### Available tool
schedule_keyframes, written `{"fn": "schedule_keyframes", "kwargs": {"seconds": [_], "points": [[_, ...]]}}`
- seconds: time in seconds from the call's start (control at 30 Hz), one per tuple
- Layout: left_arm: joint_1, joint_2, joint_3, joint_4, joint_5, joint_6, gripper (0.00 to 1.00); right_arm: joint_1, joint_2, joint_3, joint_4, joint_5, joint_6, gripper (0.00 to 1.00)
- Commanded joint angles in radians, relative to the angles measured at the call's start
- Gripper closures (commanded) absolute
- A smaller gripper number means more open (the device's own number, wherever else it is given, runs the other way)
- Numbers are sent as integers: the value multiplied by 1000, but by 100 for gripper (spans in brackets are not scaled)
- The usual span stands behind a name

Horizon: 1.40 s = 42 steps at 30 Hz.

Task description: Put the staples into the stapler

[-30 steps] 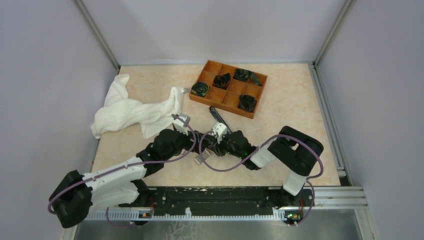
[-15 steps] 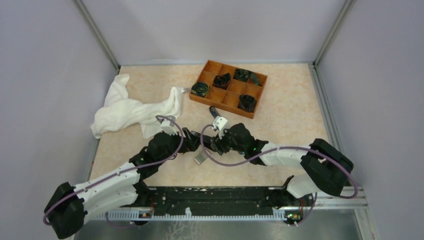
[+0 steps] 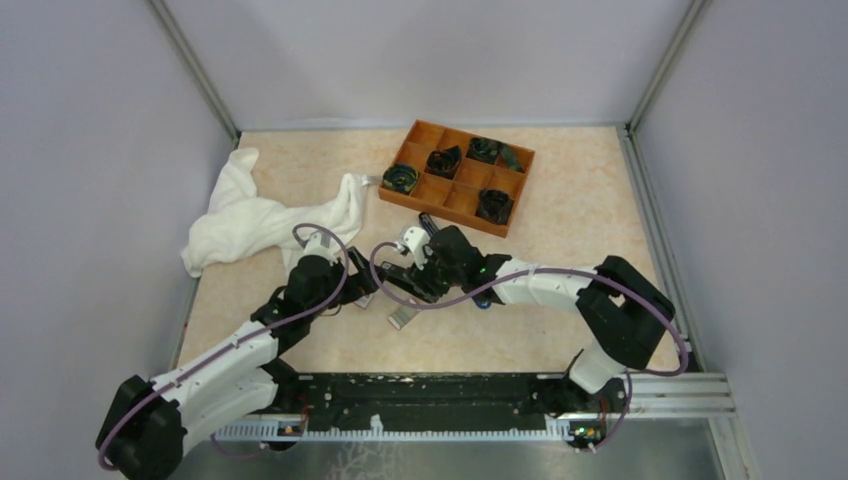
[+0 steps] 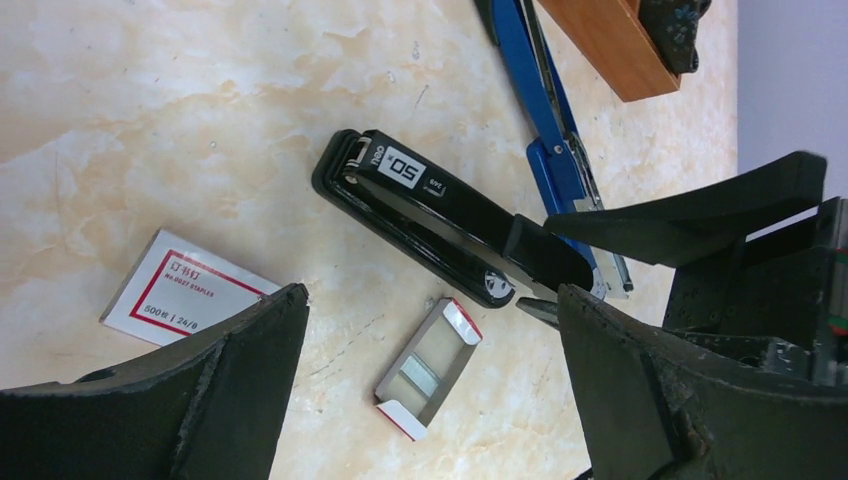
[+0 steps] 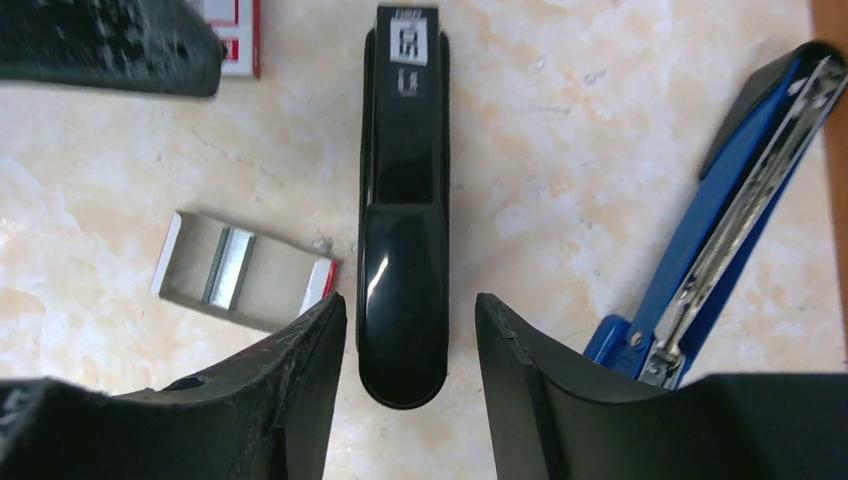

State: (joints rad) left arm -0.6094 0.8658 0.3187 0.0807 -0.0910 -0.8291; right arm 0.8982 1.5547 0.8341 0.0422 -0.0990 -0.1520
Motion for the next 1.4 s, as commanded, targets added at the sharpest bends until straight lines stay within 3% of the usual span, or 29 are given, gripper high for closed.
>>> {"fn": "schedule_keyframes", "kwargs": {"seconds": [0.0,0.27,0.7,0.93,1.1,1.37], "points": [[23,6,-7,-28,48,-22,1,-1,16,56,-39,-31,-40,51],[33,44,4,-16,70,-22,1,4,46,34,-22,5,-53,76],[37,56,9,-13,71,-16,1,11,176,18,-55,70,5,82],[43,14,31,-62,42,-2,1,11,180,117,-5,141,110,80],[46,-33,47,-106,10,8,1,11,271,247,56,174,170,76],[48,-63,58,-146,-4,10,1,14,355,412,33,171,210,57]]}}
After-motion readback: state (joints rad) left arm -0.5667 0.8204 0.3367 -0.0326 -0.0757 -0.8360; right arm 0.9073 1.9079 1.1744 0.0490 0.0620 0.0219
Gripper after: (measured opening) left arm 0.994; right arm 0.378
